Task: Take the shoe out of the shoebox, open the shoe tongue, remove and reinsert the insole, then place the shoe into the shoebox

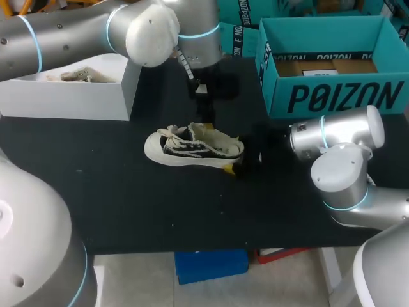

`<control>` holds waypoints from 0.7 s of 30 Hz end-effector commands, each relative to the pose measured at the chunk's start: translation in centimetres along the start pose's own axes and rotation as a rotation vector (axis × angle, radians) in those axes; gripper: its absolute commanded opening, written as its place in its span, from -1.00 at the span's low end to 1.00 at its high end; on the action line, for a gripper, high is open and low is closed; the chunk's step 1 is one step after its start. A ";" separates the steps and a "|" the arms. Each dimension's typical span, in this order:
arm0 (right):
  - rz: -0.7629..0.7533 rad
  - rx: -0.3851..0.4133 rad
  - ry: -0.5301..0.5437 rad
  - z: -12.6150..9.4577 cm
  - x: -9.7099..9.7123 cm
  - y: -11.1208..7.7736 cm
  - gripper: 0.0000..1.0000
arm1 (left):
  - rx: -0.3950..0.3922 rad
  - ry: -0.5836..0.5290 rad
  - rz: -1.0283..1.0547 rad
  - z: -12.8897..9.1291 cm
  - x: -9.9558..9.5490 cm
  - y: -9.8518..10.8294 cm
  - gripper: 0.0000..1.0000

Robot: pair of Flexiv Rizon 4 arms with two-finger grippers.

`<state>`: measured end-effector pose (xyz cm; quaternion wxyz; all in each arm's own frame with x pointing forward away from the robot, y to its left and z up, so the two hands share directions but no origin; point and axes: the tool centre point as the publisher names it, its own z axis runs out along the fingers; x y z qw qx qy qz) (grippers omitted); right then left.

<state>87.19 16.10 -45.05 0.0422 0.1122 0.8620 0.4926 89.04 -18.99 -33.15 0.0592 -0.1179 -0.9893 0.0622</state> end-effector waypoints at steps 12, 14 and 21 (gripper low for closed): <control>0.002 0.004 -0.002 0.6 0.1 -0.4 -1.00 | -0.031 0.150 -0.049 2.5 0.2 1.0 -1.00; 0.002 0.004 -0.002 0.6 0.1 -0.4 -1.00 | -0.029 0.160 -0.047 2.7 0.5 1.2 -1.00; 0.002 0.004 -0.002 0.6 0.1 -0.4 -1.00 | -0.029 0.160 -0.047 2.7 0.5 1.2 -1.00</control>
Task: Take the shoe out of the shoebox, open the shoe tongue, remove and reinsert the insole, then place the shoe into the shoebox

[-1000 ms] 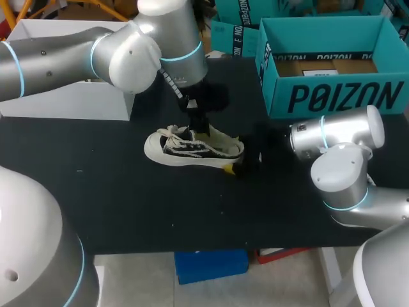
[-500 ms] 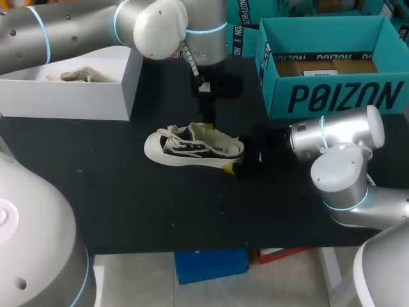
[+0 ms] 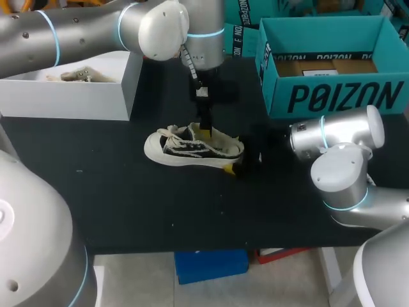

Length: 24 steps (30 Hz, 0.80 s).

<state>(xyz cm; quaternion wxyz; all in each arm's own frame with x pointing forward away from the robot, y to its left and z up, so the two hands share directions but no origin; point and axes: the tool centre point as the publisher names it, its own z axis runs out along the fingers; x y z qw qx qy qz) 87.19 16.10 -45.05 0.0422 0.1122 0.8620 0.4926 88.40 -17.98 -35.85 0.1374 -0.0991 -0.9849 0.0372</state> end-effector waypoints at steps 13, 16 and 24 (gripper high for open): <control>0.002 0.004 -0.002 0.6 0.1 -0.4 -1.00 | -0.015 0.054 0.013 1.7 0.1 0.0 -1.00; 0.002 0.004 -0.002 0.6 0.1 -0.4 -1.00 | -0.006 0.067 0.015 2.2 0.3 0.2 -1.00; 0.002 0.004 -0.002 0.6 0.1 -0.4 -1.00 | -0.029 0.090 -0.005 2.8 0.6 0.6 -1.00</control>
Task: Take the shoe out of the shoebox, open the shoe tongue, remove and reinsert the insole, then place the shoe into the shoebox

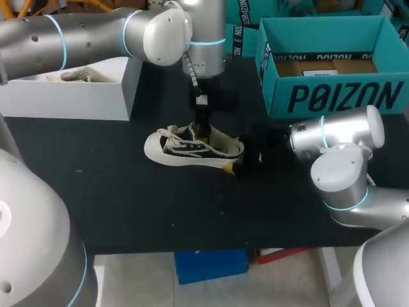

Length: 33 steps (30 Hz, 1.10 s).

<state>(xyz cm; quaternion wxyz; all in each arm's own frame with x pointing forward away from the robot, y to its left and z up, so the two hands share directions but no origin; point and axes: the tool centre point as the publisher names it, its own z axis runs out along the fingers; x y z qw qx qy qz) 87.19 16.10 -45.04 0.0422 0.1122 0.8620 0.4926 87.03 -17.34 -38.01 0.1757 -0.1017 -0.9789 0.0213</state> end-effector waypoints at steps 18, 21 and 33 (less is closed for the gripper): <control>0.002 0.004 -0.002 0.6 0.1 -0.4 -1.00 | 0.007 0.052 -0.053 4.0 1.8 1.7 -1.00; 0.002 0.004 -0.002 0.6 0.1 -0.4 -1.00 | 0.005 0.038 -0.076 4.5 1.8 1.9 -1.00; 0.002 0.004 -0.002 0.6 0.1 -0.4 -1.00 | 0.020 0.050 -0.084 5.8 1.6 1.8 -1.00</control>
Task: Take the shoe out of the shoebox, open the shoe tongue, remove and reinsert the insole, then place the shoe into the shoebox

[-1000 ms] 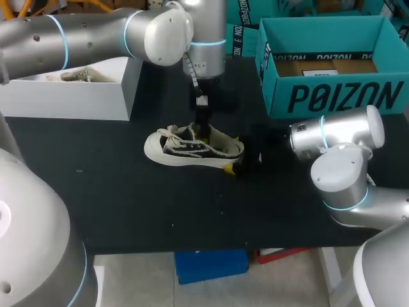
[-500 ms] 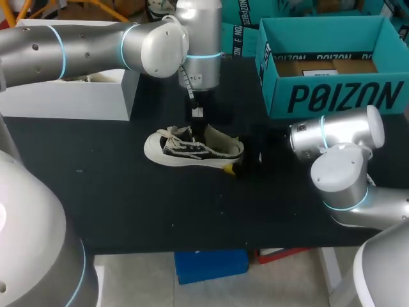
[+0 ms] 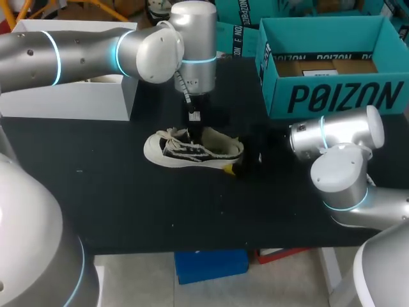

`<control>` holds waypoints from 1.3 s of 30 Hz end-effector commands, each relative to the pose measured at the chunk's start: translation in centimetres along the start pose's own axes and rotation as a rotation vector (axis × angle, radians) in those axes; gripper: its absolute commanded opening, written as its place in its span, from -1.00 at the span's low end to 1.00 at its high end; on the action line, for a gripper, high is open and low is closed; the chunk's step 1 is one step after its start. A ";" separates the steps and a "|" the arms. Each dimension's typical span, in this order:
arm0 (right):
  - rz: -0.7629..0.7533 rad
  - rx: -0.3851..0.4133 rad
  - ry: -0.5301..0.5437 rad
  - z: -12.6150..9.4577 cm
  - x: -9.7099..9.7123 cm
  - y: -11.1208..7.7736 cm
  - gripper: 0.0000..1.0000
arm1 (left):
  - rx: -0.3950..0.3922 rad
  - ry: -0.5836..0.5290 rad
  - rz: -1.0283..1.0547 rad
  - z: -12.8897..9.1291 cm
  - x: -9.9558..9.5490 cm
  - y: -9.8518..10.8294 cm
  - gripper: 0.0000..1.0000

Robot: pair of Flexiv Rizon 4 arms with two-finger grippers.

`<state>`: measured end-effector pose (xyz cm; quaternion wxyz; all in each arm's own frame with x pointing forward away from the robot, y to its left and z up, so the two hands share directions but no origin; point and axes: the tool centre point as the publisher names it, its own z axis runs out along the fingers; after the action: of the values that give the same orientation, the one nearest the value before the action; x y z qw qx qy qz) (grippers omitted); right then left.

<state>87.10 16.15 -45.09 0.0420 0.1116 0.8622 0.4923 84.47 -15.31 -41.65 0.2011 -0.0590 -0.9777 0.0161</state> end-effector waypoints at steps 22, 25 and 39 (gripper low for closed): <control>0.003 0.003 -0.003 0.5 0.0 -0.4 -1.00 | 0.018 -0.269 -0.125 3.6 0.3 -1.6 -0.69; 0.003 0.003 -0.003 0.5 0.0 -0.4 -1.00 | 0.011 -0.347 -0.163 4.3 0.3 -1.5 -0.69; 0.003 0.003 -0.003 0.5 0.0 -0.4 -1.00 | -0.075 -0.508 -0.247 8.2 -2.8 0.5 -0.67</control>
<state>87.04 16.19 -45.15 0.0425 0.1112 0.8621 0.4925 84.61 -15.91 -42.44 -0.0197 0.0572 -0.9978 -0.0278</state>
